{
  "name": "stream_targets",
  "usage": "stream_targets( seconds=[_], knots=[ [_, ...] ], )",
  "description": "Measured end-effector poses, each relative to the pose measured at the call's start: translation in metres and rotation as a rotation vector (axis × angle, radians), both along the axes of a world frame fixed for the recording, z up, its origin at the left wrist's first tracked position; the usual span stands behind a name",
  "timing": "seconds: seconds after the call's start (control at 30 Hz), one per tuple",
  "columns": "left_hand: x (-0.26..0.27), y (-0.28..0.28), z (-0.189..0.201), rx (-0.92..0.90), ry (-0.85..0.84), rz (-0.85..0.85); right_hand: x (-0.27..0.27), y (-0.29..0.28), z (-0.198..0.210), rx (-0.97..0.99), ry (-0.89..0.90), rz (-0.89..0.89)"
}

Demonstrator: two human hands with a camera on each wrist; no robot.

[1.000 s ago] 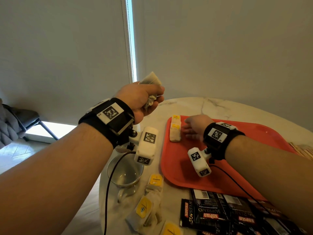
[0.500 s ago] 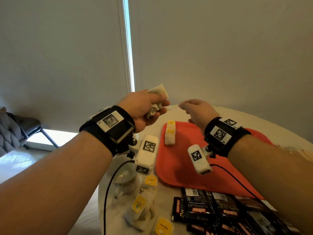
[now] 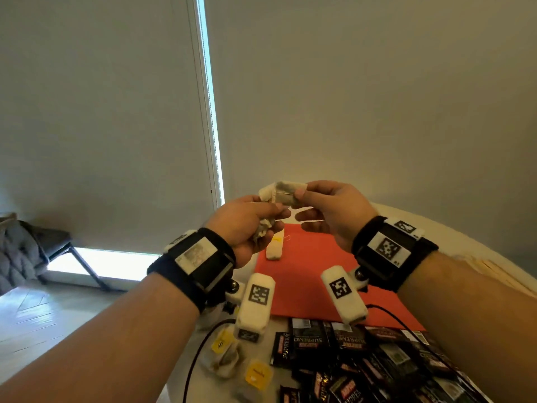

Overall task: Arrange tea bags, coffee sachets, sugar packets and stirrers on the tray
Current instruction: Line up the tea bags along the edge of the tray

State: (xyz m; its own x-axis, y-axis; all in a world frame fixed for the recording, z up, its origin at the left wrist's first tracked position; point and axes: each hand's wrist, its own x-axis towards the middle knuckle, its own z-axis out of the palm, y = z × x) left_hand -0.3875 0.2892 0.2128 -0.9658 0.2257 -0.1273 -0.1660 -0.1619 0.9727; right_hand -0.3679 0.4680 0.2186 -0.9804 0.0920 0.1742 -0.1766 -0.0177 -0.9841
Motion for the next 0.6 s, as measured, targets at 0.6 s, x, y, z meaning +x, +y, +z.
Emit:
stream_targets(
  seconds=[0.6],
  knots=[
    [0.005, 0.009, -0.008, -0.071, 0.123, 0.130, -0.002, 0.011, -0.018, 0.286, 0.277, -0.041]
  ],
)
